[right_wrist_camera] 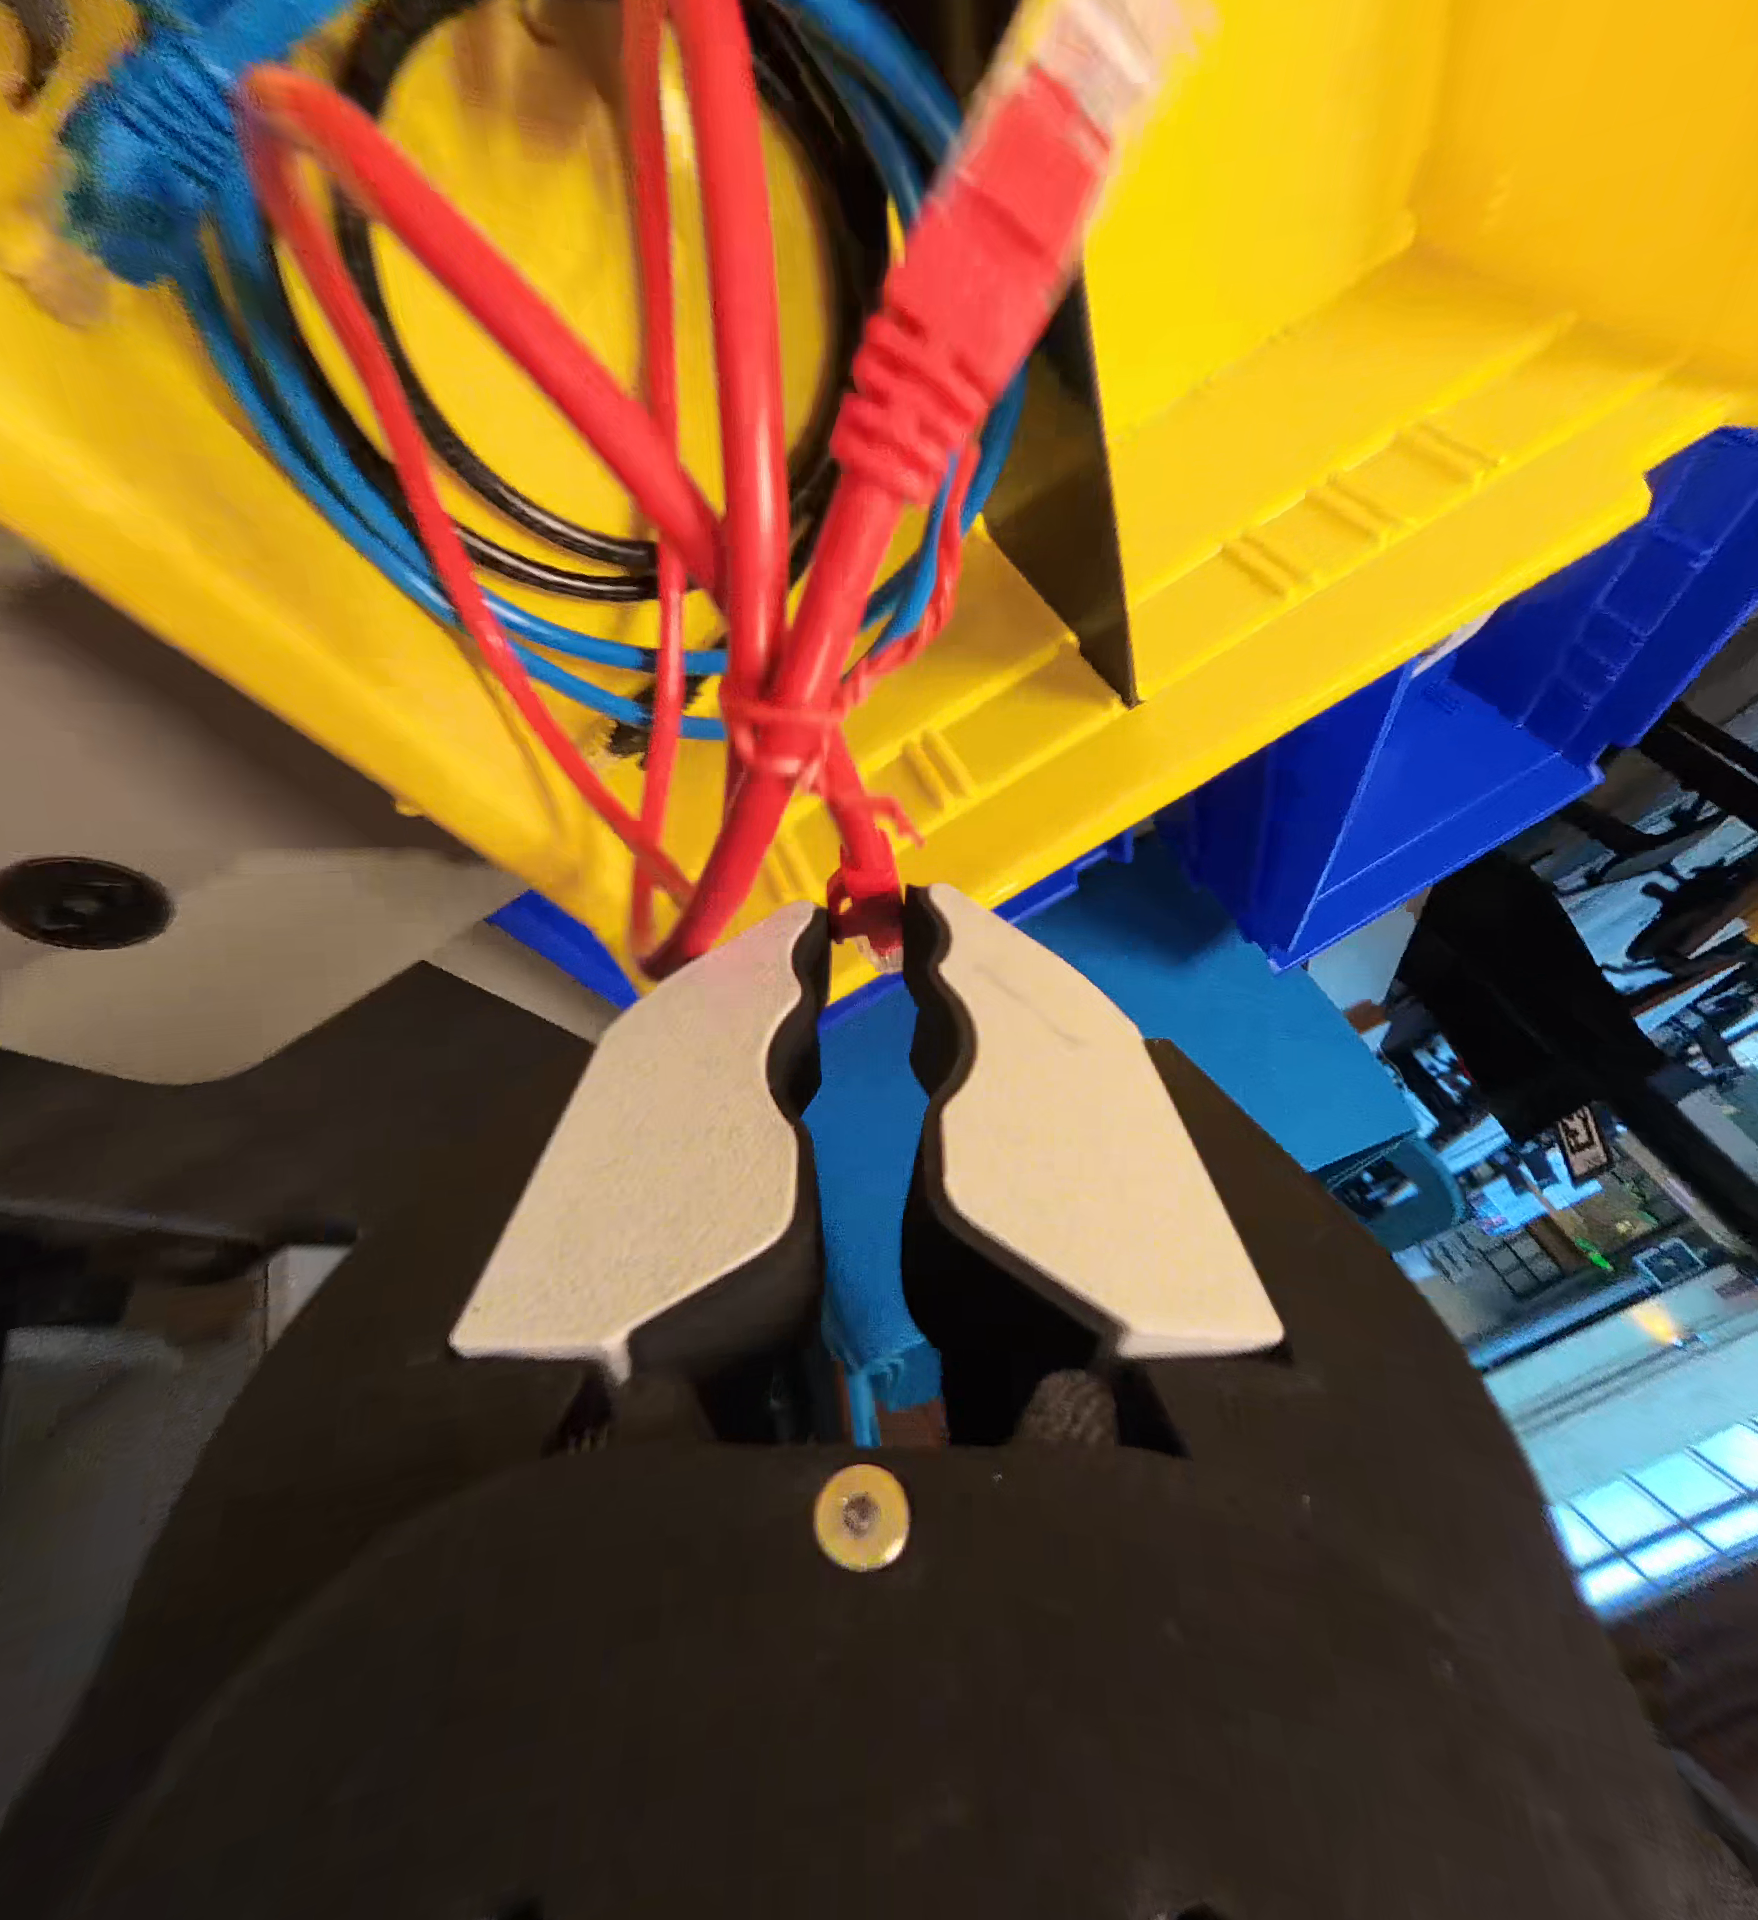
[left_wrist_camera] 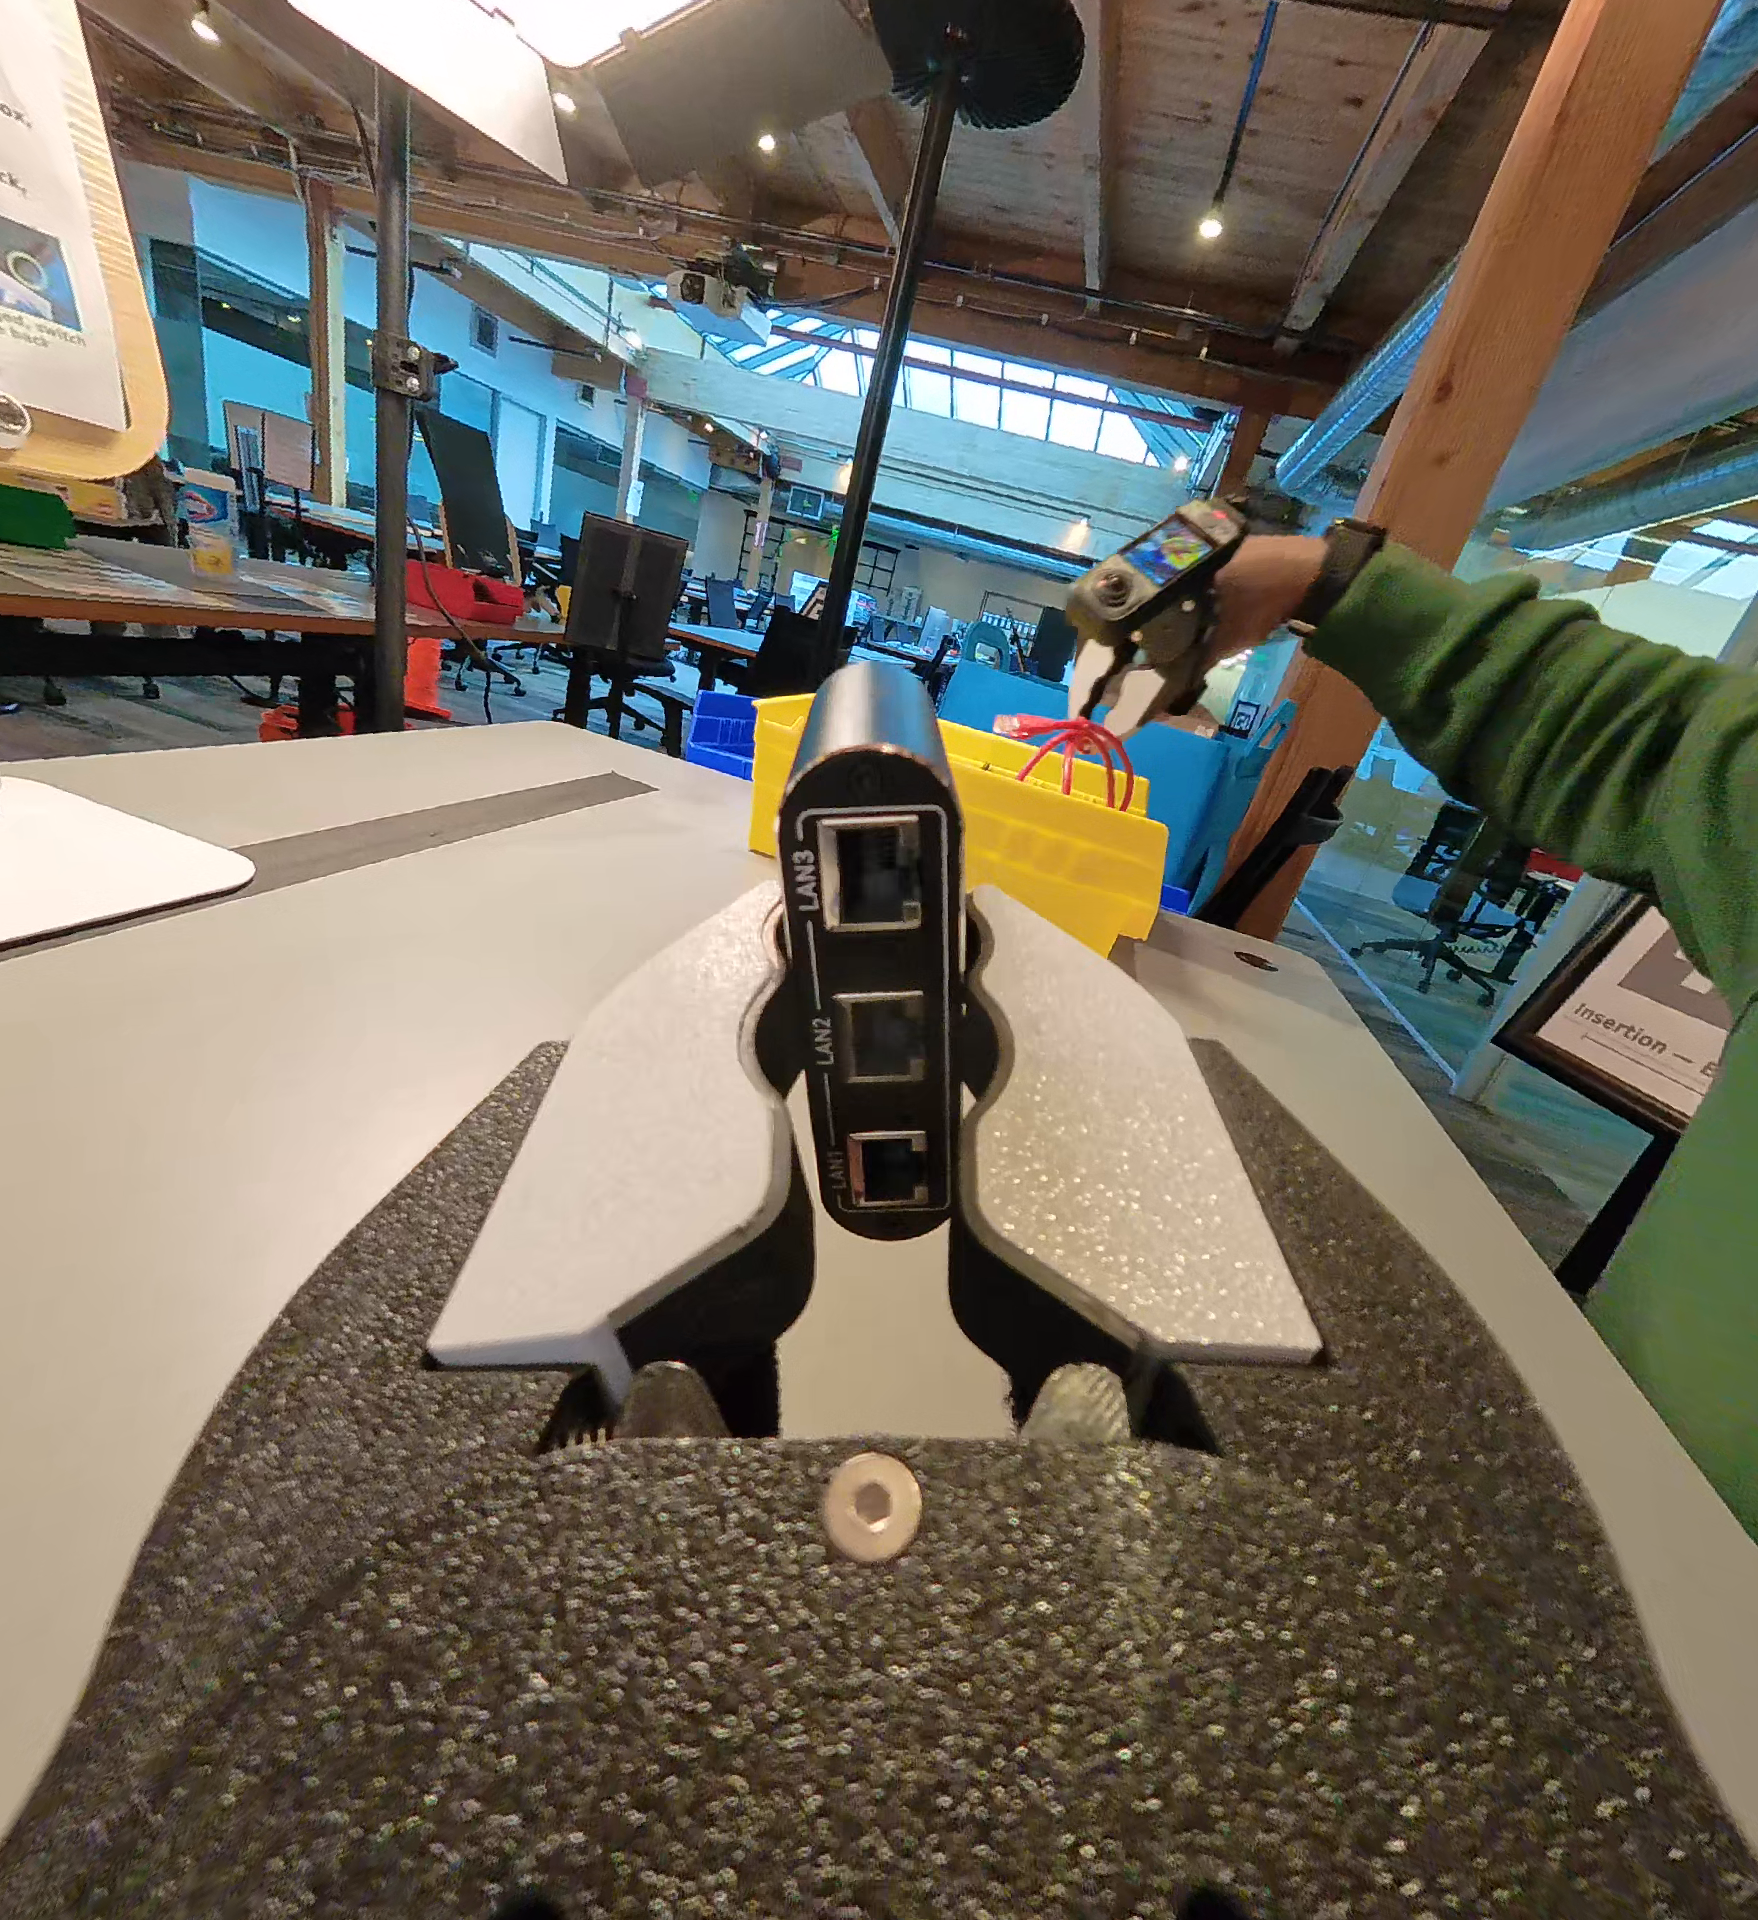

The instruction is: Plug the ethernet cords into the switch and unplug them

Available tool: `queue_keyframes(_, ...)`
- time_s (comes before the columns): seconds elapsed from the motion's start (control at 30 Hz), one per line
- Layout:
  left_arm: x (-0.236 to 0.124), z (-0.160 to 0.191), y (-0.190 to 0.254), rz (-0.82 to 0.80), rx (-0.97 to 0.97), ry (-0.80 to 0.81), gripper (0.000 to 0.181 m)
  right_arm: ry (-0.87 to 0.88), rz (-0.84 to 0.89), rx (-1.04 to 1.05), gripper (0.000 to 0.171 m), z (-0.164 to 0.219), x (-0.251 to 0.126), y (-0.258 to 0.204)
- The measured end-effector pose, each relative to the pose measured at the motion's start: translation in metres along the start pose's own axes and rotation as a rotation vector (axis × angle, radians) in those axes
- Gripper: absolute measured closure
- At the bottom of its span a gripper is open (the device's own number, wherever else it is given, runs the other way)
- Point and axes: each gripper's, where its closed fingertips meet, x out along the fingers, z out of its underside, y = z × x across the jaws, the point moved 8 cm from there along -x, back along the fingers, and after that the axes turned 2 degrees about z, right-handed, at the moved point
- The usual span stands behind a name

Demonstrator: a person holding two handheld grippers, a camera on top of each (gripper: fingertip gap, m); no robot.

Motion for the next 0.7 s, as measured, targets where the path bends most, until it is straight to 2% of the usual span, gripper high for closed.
queue_keyframes(0.07,0.0,0.0,0.001,0.003,0.005,-0.002,0.154,-0.029,0.02,-0.027,0.157,-0.008,0.013,0.013)
queue_keyframes(0.2,0.0,0.0,0.001,0.007,0.005,-0.004,0.154,-0.053,0.166,-0.017,0.155,-0.01,0.028,0.039)
queue_keyframes(0.3,0.0,0.0,0.0,0.01,0.0,-0.003,0.154,-0.015,0.244,0.01,0.142,-0.004,0.027,0.05)
queue_keyframes(0.47,0.0,0.0,-0.002,0.012,-0.02,0.004,0.154,-0.045,0.401,0.033,0.144,0.019,0.008,0.061)
queue_keyframes(0.53,0.0,0.0,-0.002,0.013,-0.026,0.005,0.154,0.074,0.383,0.093,0.144,0.016,-0.002,0.061)
queue_keyframes(0.63,0.0,0.0,-0.002,0.016,-0.026,0.002,0.154,0.343,0.269,0.12,0.144,-0.01,-0.007,0.05)
queue_keyframes(0.7,0.0,0.0,-0.002,0.016,-0.024,0.0,0.154,0.376,0.215,0.075,0.144,-0.027,0.005,0.039)
